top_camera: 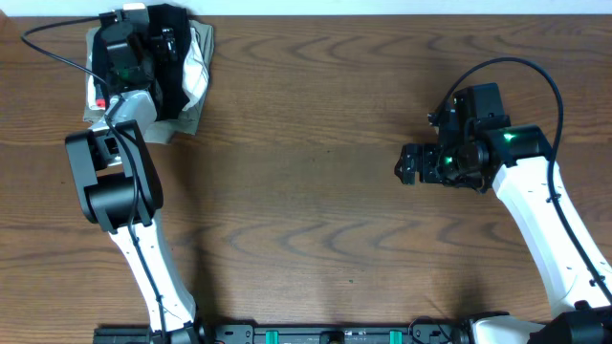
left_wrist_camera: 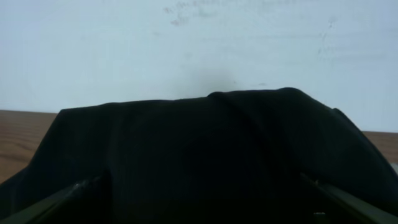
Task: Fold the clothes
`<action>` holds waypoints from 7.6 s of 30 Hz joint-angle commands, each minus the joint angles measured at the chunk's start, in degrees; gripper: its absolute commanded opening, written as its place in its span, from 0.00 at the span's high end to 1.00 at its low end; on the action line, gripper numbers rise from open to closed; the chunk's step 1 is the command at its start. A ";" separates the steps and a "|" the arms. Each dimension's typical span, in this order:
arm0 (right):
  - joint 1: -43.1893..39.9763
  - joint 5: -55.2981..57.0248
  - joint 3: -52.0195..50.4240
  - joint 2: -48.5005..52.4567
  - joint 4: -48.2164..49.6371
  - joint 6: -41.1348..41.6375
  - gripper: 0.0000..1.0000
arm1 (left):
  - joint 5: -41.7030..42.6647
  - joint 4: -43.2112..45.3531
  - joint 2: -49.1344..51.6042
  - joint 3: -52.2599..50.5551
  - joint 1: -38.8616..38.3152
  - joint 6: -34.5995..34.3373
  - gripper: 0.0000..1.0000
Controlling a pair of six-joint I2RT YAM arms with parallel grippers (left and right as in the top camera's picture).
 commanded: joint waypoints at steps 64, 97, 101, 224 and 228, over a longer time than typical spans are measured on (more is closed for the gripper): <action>0.50 -2.03 0.13 -1.18 -2.89 3.96 0.01 | 4.98 -13.86 -48.22 -20.24 1.86 -17.20 0.02; 0.52 11.10 3.08 -50.60 -17.25 10.16 0.01 | 41.20 -81.29 -108.32 -20.26 1.86 -9.18 0.02; 0.52 12.09 2.97 -56.17 -18.08 10.12 0.01 | 42.32 -84.08 -111.06 -20.39 1.86 -8.72 0.02; -8.87 2.05 -67.43 -83.25 54.55 -21.40 0.01 | 45.86 -84.72 -113.90 -29.31 1.88 -5.79 0.02; -8.87 2.03 -67.43 -83.25 54.60 -21.40 0.01 | 45.86 -84.72 -113.90 -29.31 1.88 -5.79 0.02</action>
